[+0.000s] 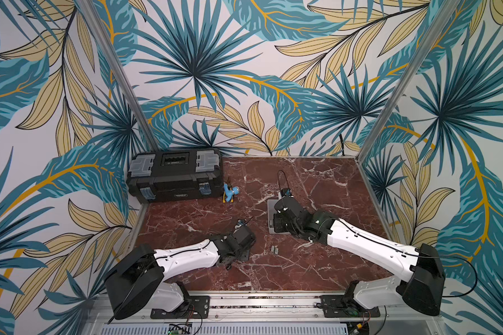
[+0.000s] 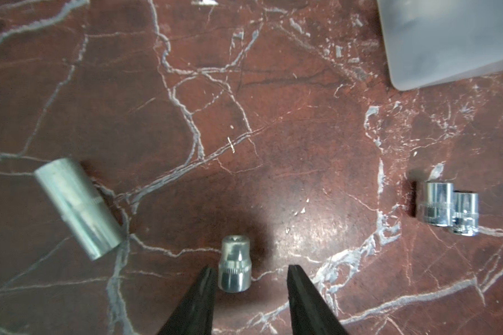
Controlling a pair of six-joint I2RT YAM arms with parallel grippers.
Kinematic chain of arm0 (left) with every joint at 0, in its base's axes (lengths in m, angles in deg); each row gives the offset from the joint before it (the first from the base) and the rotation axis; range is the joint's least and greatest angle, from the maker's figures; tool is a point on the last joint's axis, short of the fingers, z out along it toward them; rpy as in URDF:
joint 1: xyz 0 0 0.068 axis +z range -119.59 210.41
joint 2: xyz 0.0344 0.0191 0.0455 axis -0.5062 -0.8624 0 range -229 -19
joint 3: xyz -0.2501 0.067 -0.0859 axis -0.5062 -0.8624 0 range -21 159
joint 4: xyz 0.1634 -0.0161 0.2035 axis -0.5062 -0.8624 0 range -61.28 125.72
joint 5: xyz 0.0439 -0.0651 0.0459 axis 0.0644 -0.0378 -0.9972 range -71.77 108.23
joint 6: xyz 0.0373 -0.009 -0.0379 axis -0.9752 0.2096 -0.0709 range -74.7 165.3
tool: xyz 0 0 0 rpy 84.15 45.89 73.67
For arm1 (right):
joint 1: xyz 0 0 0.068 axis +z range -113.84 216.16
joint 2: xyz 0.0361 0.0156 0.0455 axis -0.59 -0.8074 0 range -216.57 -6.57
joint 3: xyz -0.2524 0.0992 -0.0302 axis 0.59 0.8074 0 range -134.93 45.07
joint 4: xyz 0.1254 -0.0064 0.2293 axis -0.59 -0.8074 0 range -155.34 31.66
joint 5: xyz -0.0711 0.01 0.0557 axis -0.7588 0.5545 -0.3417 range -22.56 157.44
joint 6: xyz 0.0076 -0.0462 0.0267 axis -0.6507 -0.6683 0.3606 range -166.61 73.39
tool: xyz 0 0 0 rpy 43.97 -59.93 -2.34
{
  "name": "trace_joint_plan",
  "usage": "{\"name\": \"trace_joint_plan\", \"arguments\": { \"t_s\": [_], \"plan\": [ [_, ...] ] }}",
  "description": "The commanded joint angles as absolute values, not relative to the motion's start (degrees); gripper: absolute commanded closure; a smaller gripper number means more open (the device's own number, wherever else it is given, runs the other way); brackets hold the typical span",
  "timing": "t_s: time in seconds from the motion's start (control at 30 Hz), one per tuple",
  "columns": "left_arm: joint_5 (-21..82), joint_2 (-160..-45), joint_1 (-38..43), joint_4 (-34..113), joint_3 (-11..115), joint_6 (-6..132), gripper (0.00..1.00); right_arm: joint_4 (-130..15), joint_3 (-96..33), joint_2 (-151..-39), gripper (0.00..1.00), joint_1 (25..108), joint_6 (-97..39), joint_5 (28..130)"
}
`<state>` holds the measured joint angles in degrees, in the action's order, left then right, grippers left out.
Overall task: Put the socket on the desktop into the storage box
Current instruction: Pick up the socket head at the center of the board.
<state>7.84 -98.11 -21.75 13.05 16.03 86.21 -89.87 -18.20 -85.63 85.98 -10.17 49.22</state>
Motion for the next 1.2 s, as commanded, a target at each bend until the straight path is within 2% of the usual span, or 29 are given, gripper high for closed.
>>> {"name": "trace_joint_plan", "arguments": {
  "t_s": [0.0, 0.93, 1.17],
  "plan": [
    [6.5, -99.0, -22.0, 11.9, 18.5, 85.6, 0.56, -89.5, -17.2, -84.9, 0.81, 86.0, -9.7, 48.0],
    [2.1, -104.0, -23.5, 7.7, 21.6, 87.4, 0.71, -89.4, -15.2, -83.9, 0.82, 86.0, -9.2, 47.0],
    [1.8, -104.6, -23.7, 7.4, 21.9, 87.5, 0.8, -89.4, -14.9, -83.7, 0.82, 86.0, -9.0, 46.7]
  ]
}}
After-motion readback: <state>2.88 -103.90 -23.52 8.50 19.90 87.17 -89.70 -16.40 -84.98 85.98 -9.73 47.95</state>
